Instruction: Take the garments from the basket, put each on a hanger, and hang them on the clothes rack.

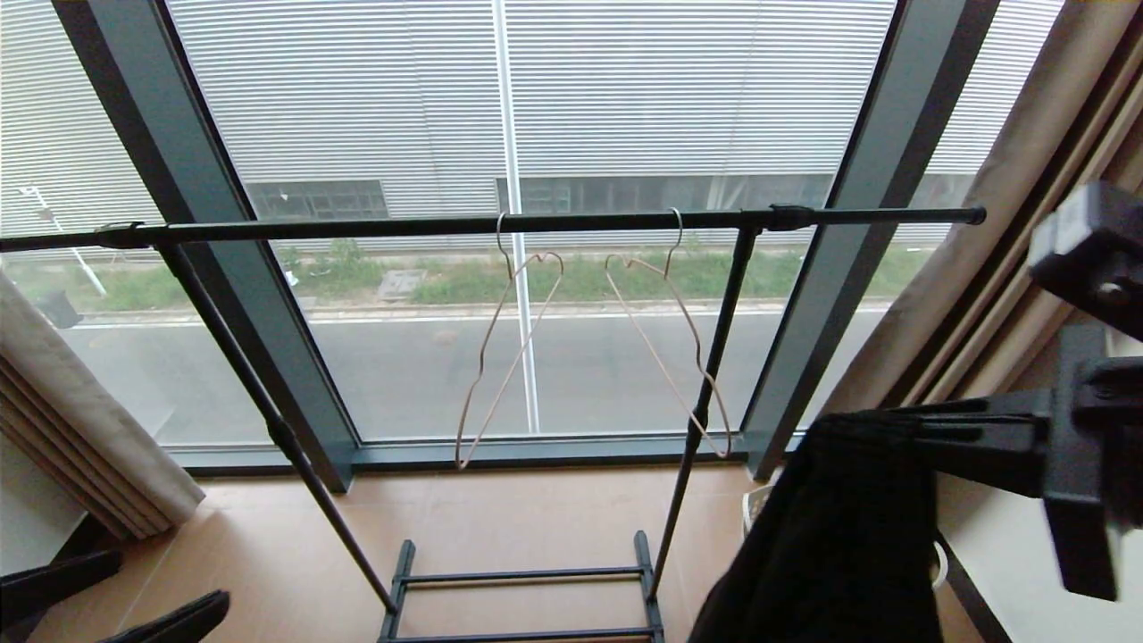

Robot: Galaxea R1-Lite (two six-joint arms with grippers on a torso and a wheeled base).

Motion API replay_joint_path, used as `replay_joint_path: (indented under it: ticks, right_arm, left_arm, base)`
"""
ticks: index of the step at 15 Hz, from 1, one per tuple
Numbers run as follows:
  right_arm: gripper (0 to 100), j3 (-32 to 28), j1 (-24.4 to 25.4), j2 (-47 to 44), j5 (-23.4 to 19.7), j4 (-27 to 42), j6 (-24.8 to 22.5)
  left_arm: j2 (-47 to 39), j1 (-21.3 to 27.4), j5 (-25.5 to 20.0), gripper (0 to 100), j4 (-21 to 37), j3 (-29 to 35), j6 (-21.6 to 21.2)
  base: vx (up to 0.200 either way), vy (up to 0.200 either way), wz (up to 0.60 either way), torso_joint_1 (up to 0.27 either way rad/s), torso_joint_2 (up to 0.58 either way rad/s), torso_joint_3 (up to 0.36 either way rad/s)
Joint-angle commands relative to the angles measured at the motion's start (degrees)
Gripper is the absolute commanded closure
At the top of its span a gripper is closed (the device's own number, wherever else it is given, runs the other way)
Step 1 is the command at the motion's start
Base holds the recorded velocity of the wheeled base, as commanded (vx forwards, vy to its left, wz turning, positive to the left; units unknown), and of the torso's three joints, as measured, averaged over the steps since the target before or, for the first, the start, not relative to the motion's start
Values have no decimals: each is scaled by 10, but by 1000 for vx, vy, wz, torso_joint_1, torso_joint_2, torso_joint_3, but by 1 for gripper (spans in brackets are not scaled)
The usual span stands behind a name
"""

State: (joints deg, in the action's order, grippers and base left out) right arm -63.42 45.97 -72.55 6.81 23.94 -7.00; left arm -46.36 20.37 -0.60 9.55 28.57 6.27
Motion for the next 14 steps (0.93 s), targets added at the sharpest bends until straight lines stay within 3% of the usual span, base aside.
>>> replay_joint_path:
  ticks: [1, 3, 5, 7, 11, 14]
  right_arm:
    - [100, -10, 39, -115, 59, -68, 64]
    - [100, -29, 54, -168, 119, -109, 103]
    - [100, -51, 63, -190, 139, -115, 124]
    - [100, -122, 79, -248, 181, -117, 173]
    - [100, -189, 95, -304, 230, -118, 206]
    - [100, -198, 96, -311, 257, -117, 233]
  left_arm:
    - [-189, 132, 38, 0, -81, 38, 48]
    - [-222, 174, 38, 0, -93, 55, 48]
    - [-246, 197, 39, 0, -95, 66, 50]
    - [-294, 242, 41, 0, -154, 78, 60]
    - [-397, 291, 91, 0, -239, 102, 79]
    - [-458, 317, 118, 0, -259, 133, 95]
  base:
    - [0, 0, 0, 0, 0, 0]
    - [0, 0, 0, 0, 0, 0]
    - [0, 0, 0, 0, 0, 0]
    - [0, 0, 0, 0, 0, 0]
    - [0, 0, 0, 0, 0, 0]
    - [0, 0, 0, 0, 0, 0]
